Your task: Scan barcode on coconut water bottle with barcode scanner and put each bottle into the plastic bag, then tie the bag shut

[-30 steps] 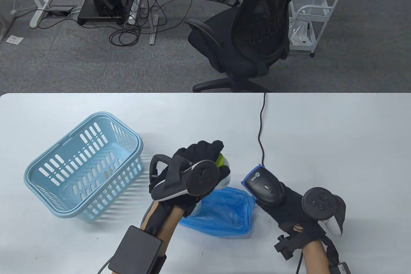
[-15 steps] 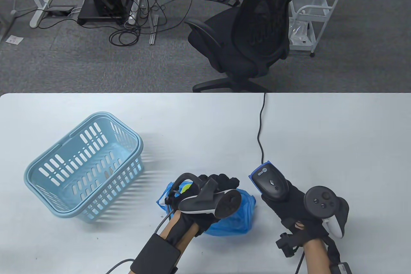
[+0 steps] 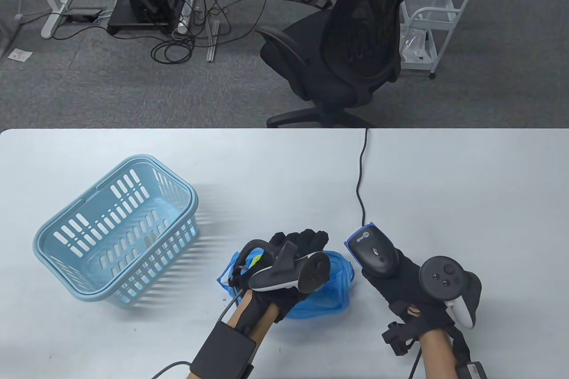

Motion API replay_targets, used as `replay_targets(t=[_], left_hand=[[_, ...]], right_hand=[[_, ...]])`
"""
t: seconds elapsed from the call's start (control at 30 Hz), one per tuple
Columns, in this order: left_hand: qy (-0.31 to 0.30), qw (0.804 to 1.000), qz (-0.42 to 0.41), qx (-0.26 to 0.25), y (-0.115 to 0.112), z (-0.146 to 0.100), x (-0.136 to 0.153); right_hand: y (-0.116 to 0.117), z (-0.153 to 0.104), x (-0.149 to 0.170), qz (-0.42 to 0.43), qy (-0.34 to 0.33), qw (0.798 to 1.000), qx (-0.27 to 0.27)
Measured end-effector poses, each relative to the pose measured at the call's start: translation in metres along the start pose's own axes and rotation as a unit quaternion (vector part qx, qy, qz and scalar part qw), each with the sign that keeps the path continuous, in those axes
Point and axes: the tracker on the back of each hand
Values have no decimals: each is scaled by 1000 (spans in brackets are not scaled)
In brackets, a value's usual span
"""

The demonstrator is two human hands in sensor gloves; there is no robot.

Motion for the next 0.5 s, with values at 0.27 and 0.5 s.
replay_targets(t=[0.27,0.5], left_hand=[[107,994,-30,-19,9,-61,62],[177,984,-25,-14,-11,-105,96]], right_hand=[[2,0,-2,-6,-6,1000,3],[9,3,-5,-26,-8,1000,-9]])
Point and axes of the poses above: the tracker on the back of each hand, its own x axis roughly to the little-finger side, its own z axis roughly from the wrist to the fingertips, y = z × x, and after that the axes turned 11 degrees about -x, right-handed
